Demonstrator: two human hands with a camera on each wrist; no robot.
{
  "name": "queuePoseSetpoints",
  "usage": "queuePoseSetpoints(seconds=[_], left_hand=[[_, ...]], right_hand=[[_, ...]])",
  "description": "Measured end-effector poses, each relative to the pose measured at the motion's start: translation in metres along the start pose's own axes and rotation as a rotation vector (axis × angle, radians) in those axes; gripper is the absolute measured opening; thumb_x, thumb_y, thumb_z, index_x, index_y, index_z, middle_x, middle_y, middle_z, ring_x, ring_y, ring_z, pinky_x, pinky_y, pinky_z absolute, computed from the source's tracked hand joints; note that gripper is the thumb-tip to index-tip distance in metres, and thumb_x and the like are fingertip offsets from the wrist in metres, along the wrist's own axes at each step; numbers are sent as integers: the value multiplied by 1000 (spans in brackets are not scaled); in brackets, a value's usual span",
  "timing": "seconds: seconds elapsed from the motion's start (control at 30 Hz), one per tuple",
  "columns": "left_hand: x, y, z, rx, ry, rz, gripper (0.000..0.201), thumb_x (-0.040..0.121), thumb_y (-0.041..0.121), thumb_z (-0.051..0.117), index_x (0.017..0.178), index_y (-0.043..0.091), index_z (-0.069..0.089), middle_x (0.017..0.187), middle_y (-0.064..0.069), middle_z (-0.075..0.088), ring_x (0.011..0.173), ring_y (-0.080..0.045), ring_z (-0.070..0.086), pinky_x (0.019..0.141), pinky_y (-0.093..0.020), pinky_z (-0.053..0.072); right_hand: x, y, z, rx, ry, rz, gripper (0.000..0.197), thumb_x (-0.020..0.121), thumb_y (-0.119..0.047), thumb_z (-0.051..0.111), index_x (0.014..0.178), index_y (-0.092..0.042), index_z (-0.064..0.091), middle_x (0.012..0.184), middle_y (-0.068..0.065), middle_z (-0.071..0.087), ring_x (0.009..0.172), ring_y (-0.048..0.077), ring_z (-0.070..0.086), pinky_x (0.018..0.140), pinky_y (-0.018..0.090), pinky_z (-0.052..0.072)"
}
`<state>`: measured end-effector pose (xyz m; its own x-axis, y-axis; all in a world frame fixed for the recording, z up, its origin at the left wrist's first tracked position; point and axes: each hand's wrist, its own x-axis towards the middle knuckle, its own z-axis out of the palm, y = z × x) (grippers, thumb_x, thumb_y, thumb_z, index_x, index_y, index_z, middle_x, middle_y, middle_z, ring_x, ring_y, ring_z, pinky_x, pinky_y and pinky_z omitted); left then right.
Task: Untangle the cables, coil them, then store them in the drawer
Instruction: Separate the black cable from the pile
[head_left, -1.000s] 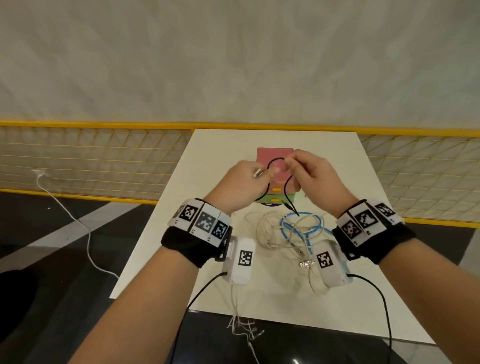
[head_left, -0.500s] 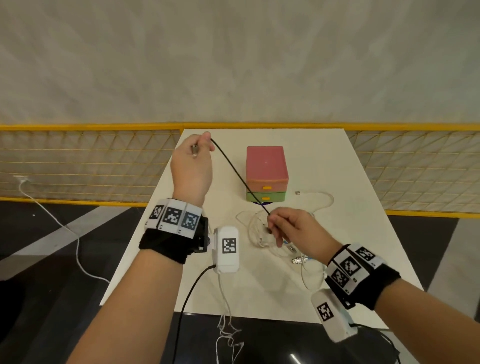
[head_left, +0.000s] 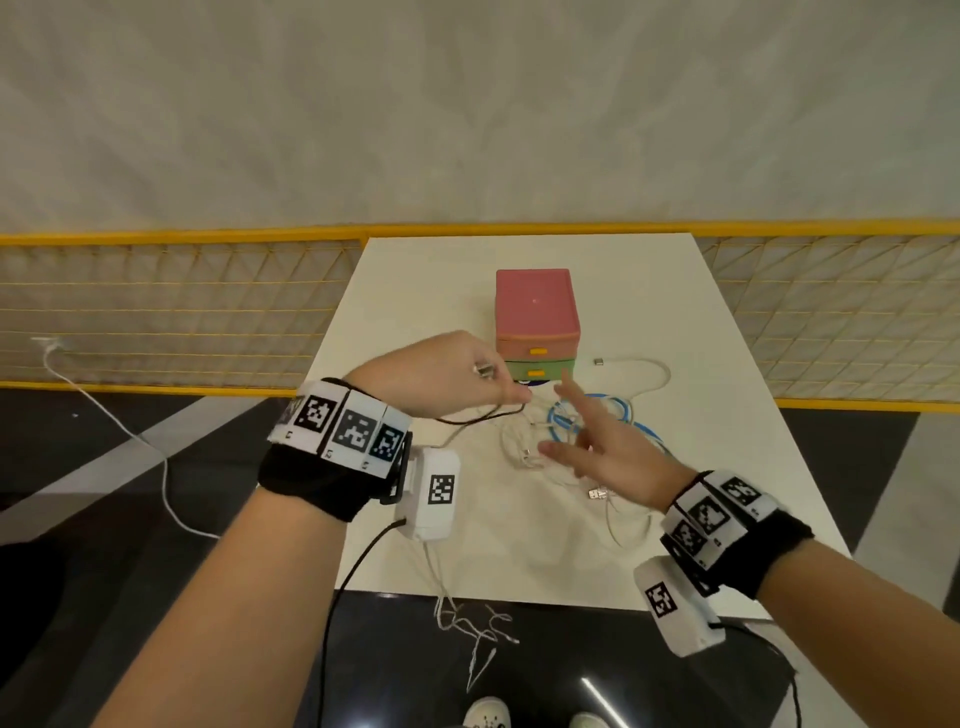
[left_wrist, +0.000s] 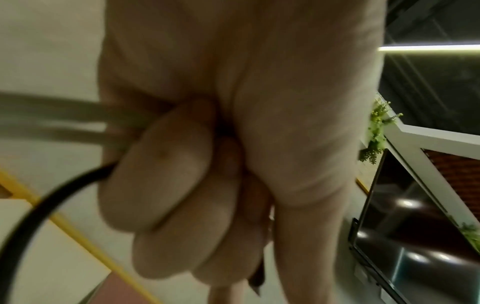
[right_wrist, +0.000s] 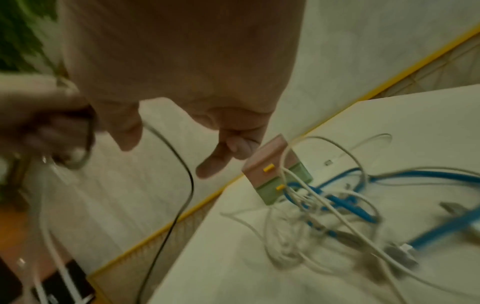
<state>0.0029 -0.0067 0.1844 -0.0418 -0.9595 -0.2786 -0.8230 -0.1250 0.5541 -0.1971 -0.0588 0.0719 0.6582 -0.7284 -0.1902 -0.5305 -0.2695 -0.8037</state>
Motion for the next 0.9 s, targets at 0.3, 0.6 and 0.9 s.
queuePoseSetpoints(seconds=[0.3, 0.6, 0.9], left_hand=[[-15, 30, 4, -632, 355, 286, 12, 99, 18, 52, 92, 8, 57, 46, 16, 42, 38, 1, 36, 41, -11, 29], [-5, 25, 6, -908, 713, 253, 17, 102, 27, 44, 88, 20, 47, 45, 11, 40, 39, -11, 35, 40, -25, 35], [-11, 11, -46, -1175, 988, 245, 23, 104, 22, 40, 81, 18, 41, 44, 12, 32, 36, -5, 26, 36, -17, 20]], right_hand=[[6, -93, -10, 490, -45, -416, 30, 101, -20, 28, 105, -21, 58, 96, -15, 65, 95, -1, 60, 93, 22, 45], [14, -110, 16, 544, -85, -450, 38, 103, -27, 18, 76, -12, 40, 61, 0, 37, 54, 8, 36, 69, 23, 45], [9, -51, 48, 194, -43, -431, 27, 103, -16, 27, 83, -15, 46, 70, -4, 41, 61, 2, 39, 63, 14, 36]])
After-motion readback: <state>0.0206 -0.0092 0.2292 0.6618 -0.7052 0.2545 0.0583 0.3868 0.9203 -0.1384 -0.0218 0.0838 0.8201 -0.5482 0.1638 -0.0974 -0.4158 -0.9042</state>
